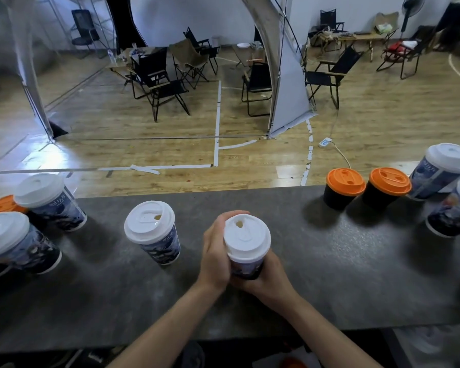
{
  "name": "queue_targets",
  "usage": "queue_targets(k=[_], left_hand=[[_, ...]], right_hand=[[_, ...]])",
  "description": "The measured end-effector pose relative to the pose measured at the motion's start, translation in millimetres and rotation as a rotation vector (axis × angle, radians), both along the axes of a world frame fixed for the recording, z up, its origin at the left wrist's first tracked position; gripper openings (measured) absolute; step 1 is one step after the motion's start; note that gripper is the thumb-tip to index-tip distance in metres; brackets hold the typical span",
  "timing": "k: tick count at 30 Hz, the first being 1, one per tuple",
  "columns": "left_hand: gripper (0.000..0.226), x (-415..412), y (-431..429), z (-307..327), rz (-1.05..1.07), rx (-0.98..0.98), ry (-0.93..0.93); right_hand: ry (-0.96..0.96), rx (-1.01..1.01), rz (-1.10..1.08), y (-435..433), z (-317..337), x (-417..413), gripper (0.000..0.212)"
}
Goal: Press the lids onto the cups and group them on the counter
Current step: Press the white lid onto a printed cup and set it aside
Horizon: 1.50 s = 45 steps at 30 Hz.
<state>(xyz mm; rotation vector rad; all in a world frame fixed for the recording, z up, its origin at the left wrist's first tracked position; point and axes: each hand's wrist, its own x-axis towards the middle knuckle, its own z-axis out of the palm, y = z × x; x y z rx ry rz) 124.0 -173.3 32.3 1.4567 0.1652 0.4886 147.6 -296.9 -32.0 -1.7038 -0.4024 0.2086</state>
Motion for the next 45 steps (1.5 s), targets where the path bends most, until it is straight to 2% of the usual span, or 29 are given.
queue_targets(k=[3, 4, 7, 9, 12, 14, 16, 19, 22, 25, 27, 30, 32, 36, 38, 41, 42, 45], left_hand=[[0.04, -5.8, -14.6, -9.5, 0.134, -0.013, -0.013], [0.042, -1.4, -11.8, -9.6, 0.099, -0.06, 0.027], [0.054, 11.1, 8.0, 3.8, -0.202, -0.291, 0.223], [0.053, 8.4, 12.9, 2.0, -0.238, -0.239, 0.163], [0.047, -5.8, -0.5, -2.4, 0.013, -0.104, 0.023], [0.045, -5.7, -6.4, -4.7, 0.093, -0.099, 0.027], [0.044, 2.7, 3.3, -1.4, 0.023, -0.133, 0.104], [0.047, 10.4, 20.0, 12.4, -0.229, -0.212, 0.239], [0.054, 5.2, 14.5, 9.5, -0.11, -0.203, 0.175], [0.049, -4.8, 0.4, 4.2, 0.023, -0.178, 0.131], [0.046, -0.6, 5.3, 3.8, -0.023, -0.187, 0.173], [0.051, 5.2, 20.0, 13.9, -0.27, -0.298, 0.331], [0.052, 6.7, 19.4, 12.4, -0.209, -0.3, 0.309], [0.047, -2.7, 2.6, 3.9, 0.047, -0.208, 0.188], [0.046, -1.2, 3.6, 6.1, 0.018, -0.221, 0.22], [0.054, 3.3, 15.1, 17.8, -0.186, -0.298, 0.325], [0.056, 4.4, 16.7, 19.0, -0.195, -0.295, 0.327], [0.048, -0.9, 8.8, 17.7, -0.042, -0.192, 0.26]], right_hand=[[-0.001, 0.002, -0.003, 1.5, 2.0, 0.3, 0.088], [0.012, 0.002, -0.008, 1.4, 1.7, 0.3, 0.087], [0.018, -0.019, -0.004, 0.1, 1.4, -0.3, 0.083], [0.0, -0.032, 0.0, 0.3, 0.7, -2.2, 0.081], [-0.027, -0.033, 0.005, 3.1, 3.2, -2.9, 0.09], [-0.041, -0.034, -0.014, 4.7, 4.5, -3.1, 0.094], [-0.05, -0.032, -0.023, 4.6, 4.3, -2.1, 0.094], [-0.071, -0.055, -0.007, 2.8, 1.3, -2.1, 0.087], [-0.074, -0.068, 0.011, 3.9, -0.7, -1.6, 0.084], [-0.069, -0.058, -0.001, 6.5, 1.4, -0.9, 0.091], [-0.074, -0.059, -0.007, 5.4, 1.1, -1.3, 0.09], [-0.082, -0.085, 0.011, 3.2, 0.9, -1.7, 0.081], [-0.089, -0.09, 0.02, 3.6, 2.2, -2.9, 0.079], [-0.085, -0.039, -0.019, 6.6, 5.0, -5.1, 0.092], [-0.076, -0.051, -0.021, 5.8, 4.6, -4.3, 0.09], [-0.074, -0.098, -0.006, 3.0, 3.9, -3.0, 0.083], [-0.08, -0.105, -0.005, 2.4, 3.3, -3.4, 0.081], [-0.087, -0.082, -0.015, 4.6, 5.7, -5.5, 0.084]])
